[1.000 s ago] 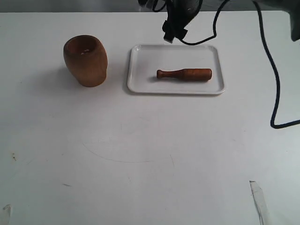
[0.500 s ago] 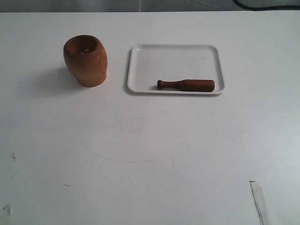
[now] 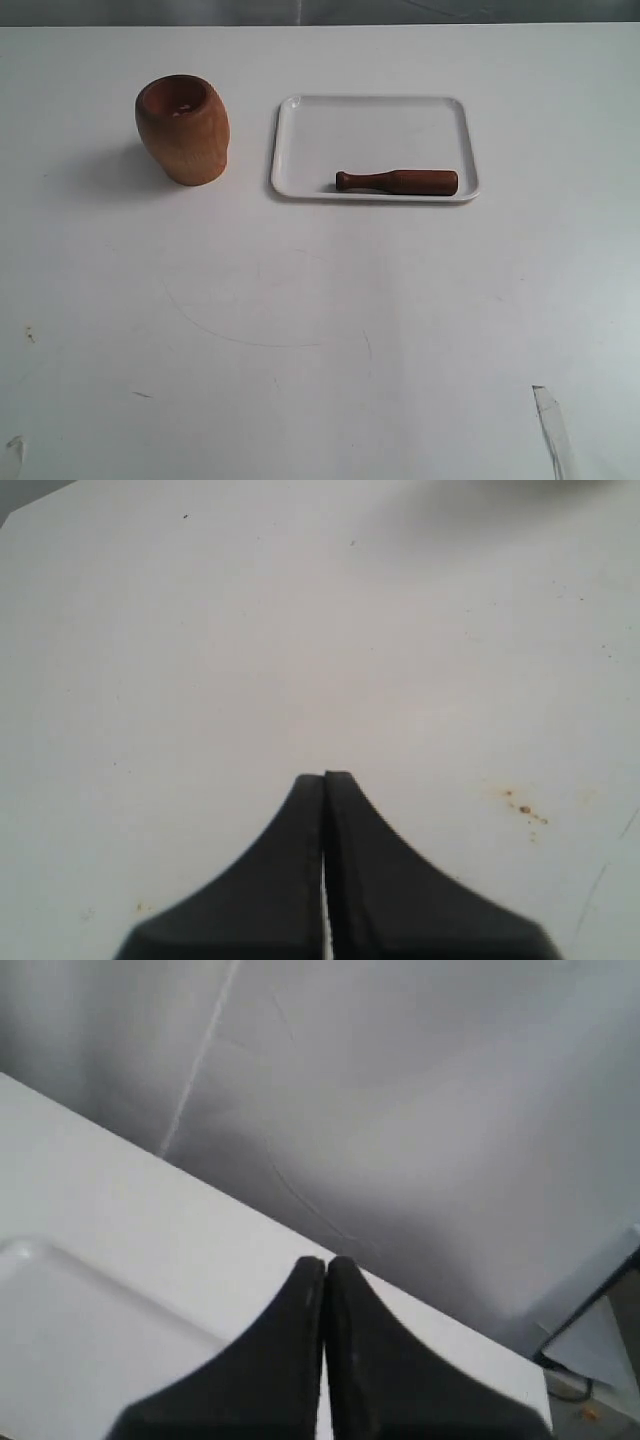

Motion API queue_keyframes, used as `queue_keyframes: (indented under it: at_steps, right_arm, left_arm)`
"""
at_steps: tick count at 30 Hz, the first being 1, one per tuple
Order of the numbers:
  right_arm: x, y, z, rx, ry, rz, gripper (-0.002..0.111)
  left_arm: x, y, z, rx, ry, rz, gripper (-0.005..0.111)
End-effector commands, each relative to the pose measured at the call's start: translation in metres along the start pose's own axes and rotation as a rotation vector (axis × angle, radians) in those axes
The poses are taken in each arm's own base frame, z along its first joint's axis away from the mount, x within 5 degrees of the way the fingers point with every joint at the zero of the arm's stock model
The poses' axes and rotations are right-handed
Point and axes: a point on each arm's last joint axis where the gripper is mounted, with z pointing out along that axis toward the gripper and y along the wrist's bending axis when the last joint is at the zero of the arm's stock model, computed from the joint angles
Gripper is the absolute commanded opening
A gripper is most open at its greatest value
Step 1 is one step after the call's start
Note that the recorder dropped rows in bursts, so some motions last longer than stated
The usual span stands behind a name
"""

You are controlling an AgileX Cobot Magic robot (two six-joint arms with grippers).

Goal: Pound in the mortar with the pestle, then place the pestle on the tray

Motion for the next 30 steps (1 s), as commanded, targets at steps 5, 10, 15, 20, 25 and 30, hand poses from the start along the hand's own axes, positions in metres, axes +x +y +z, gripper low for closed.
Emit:
queue_keyframes:
  at_steps: [5,10,15,20,25,30]
  right_arm:
    - [0.007,-0.007,-0.110,-0.283,-0.515,0.160,0.000]
    - [0.021,-0.012,-0.152,-0.352,-0.694,0.242,0.000]
    - [0.043,-0.015,-0.174,-0.403,-0.755,0.406,0.000]
    - [0.081,0.005,-0.175,-0.557,-0.719,0.580,0.000]
    - [0.118,0.041,-0.169,-0.797,-0.593,0.544,0.000]
    - [0.141,0.062,-0.168,-0.950,-0.360,0.452,0.000]
  left_arm:
    - [0.000,-0.001,0.000,0.008,-0.007,-0.012,0.000]
    - [0.000,-0.001,0.000,0.008,-0.007,-0.012,0.000]
    - [0.000,-0.001,0.000,0.008,-0.007,-0.012,0.000]
    - [0.000,-0.001,0.000,0.008,-0.007,-0.012,0.000]
    - [0.000,-0.001,0.000,0.008,-0.007,-0.012,0.000]
    - [0.000,-0.001,0.000,0.008,-0.007,-0.012,0.000]
